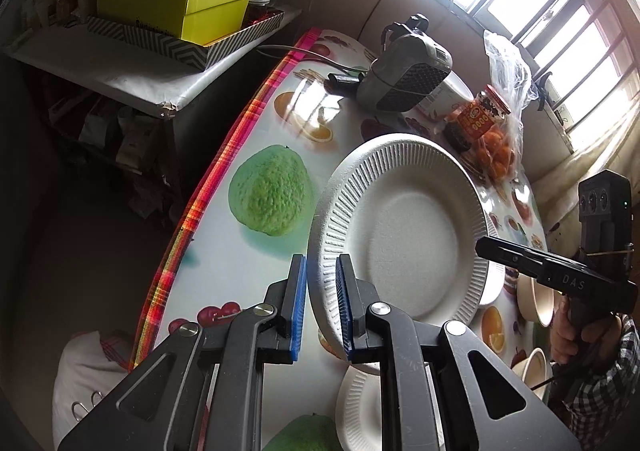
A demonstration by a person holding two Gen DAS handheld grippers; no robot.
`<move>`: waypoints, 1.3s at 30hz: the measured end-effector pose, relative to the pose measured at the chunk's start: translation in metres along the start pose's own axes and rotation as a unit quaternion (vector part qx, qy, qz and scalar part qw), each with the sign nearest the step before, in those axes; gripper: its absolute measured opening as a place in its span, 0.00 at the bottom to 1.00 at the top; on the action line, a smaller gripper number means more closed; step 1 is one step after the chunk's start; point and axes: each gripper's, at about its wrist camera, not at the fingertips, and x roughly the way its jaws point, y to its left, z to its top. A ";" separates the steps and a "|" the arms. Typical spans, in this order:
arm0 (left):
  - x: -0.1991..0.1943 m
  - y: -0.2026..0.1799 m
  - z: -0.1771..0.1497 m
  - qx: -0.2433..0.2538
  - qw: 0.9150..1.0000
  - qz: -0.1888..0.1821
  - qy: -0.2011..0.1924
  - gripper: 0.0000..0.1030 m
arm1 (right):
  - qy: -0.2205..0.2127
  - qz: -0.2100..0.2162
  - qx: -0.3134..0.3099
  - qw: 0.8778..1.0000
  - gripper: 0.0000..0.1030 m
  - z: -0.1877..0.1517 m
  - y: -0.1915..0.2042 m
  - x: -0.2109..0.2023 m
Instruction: Organize plates and bowls
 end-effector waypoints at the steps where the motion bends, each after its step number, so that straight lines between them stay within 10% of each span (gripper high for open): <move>1: -0.001 -0.001 -0.003 0.000 1.000 -0.001 0.001 0.15 | -0.001 0.001 0.001 1.000 0.17 -0.004 0.000 -0.002; 39: -0.011 -0.027 -0.090 0.019 0.998 -0.023 0.047 0.15 | 0.014 0.002 0.043 0.999 0.17 -0.110 -0.015 -0.034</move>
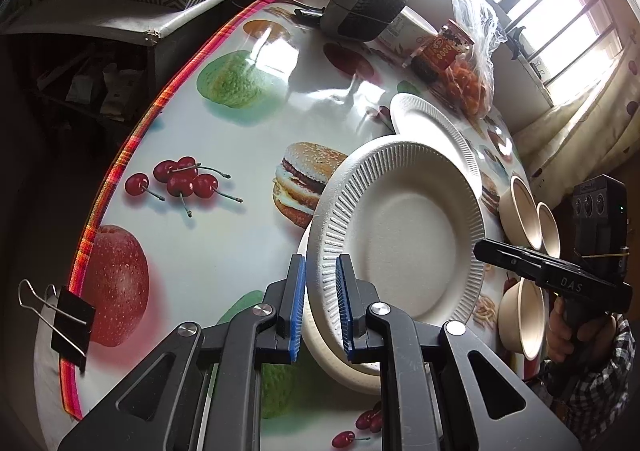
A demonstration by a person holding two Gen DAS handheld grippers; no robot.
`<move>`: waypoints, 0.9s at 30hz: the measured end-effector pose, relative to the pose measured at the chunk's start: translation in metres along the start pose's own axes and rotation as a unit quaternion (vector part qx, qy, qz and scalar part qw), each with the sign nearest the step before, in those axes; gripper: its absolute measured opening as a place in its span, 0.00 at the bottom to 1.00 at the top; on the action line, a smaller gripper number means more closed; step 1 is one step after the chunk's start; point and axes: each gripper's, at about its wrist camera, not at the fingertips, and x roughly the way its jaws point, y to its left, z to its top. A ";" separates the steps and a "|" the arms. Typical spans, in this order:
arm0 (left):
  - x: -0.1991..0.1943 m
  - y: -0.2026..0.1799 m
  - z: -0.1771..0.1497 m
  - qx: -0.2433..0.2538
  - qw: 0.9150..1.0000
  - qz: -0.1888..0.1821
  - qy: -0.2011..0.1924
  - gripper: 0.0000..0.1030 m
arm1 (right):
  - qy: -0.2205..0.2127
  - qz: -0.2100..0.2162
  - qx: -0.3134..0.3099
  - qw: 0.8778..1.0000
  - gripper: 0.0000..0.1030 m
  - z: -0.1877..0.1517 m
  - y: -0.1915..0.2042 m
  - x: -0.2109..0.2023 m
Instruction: Organize plates and bowls
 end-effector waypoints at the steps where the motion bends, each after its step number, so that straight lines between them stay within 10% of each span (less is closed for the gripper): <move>1: 0.000 0.000 -0.001 0.000 1.000 0.001 0.002 0.15 | 0.001 0.000 0.000 1.000 0.17 -0.001 0.000 0.000; 27: 0.013 0.000 -0.010 -0.007 1.000 0.006 0.023 0.15 | 0.020 -0.012 0.005 1.000 0.17 -0.005 -0.002 0.015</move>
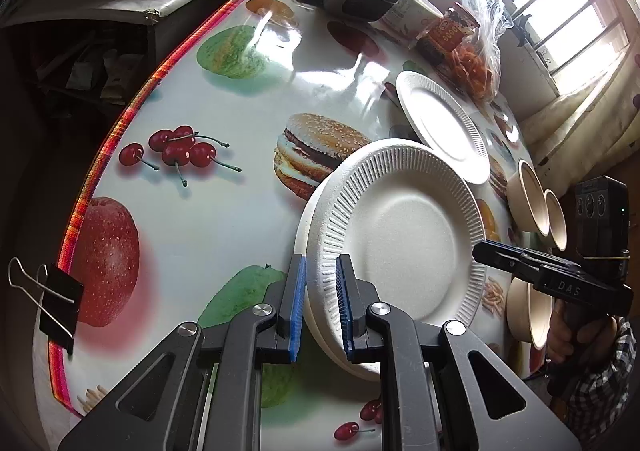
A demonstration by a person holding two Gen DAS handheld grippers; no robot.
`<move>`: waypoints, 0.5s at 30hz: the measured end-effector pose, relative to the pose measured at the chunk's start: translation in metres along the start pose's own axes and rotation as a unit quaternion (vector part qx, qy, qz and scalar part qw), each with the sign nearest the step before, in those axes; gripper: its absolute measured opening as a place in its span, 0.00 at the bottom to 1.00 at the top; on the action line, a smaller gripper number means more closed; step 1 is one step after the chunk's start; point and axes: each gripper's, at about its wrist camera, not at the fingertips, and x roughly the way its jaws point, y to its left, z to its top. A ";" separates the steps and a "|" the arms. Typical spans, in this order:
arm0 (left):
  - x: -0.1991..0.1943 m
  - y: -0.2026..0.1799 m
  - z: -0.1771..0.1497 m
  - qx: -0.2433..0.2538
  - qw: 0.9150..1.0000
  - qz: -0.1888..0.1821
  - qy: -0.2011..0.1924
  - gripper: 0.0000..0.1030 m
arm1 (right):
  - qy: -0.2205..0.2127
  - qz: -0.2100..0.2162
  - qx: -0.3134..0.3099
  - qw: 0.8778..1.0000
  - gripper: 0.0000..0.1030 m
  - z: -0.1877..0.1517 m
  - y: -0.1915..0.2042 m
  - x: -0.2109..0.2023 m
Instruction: Organize plates and bowls
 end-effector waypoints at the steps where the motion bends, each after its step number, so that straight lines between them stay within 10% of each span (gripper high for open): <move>1: 0.000 0.000 0.000 0.000 1.000 0.000 0.000 0.15 | 0.001 0.000 0.000 1.000 0.17 0.000 0.000 0.001; 15: 0.005 0.003 -0.003 -0.005 1.000 0.003 0.009 0.15 | 0.003 -0.008 -0.006 1.000 0.18 -0.001 0.002 0.007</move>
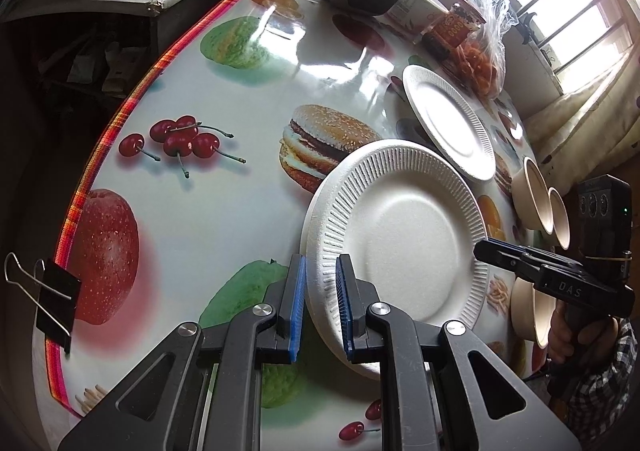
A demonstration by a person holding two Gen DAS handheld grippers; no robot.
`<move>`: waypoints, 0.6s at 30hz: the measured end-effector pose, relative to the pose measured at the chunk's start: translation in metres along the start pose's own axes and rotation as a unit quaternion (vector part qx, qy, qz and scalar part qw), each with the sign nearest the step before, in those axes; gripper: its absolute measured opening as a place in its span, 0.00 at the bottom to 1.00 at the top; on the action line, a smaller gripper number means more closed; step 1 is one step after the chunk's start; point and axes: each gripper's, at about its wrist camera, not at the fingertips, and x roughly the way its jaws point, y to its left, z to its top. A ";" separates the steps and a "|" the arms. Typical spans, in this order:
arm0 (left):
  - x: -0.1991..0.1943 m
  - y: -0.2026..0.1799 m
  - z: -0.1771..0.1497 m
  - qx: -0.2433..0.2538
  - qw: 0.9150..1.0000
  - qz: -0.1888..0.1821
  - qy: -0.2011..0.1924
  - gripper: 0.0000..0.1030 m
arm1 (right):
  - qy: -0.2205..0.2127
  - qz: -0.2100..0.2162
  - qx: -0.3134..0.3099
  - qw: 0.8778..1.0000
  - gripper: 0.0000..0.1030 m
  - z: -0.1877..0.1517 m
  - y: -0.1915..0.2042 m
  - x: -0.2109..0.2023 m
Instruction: Organize plates and bowls
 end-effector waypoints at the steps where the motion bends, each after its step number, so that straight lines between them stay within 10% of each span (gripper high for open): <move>1: 0.000 0.000 0.000 0.001 1.000 0.000 -0.001 0.15 | 0.000 0.000 0.000 1.000 0.18 0.000 0.000 0.000; 18: -0.006 0.002 0.002 0.005 1.000 0.010 -0.014 0.16 | -0.002 -0.006 -0.001 1.000 0.18 0.000 0.000 0.000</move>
